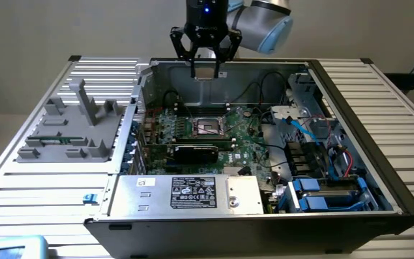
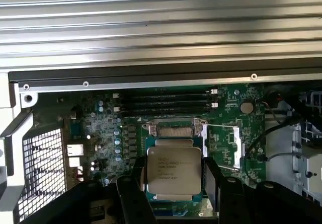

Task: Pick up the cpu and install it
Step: 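Pick up the cpu and move it towards the insertion slot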

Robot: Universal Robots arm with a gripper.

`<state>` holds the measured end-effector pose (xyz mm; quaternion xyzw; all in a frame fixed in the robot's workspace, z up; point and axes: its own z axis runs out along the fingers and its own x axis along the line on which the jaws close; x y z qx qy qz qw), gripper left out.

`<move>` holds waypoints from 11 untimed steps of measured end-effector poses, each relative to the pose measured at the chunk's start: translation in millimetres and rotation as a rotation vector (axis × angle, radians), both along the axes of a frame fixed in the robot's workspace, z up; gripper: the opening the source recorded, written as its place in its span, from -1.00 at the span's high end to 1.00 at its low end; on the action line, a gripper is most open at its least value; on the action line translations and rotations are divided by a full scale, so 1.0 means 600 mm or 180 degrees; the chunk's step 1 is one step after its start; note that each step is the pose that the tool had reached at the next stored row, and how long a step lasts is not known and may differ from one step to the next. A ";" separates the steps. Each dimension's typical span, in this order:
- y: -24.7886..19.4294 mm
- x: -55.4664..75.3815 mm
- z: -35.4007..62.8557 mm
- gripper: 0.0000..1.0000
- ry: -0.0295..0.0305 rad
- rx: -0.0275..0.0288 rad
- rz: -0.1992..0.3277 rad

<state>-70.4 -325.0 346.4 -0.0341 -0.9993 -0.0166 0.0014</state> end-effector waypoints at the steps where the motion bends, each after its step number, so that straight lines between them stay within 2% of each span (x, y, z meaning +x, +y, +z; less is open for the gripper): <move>1: 0.0033 0.001 -0.001 -0.11 0.0000 0.0000 -0.0001; 4: 0.0156 0.004 -0.005 -0.11 0.0000 0.0000 0.0000; 5: 0.0170 0.005 -0.006 -0.11 0.0001 0.0000 0.0000; 11: 0.0171 0.016 -0.010 -0.11 0.0000 0.0000 -0.0001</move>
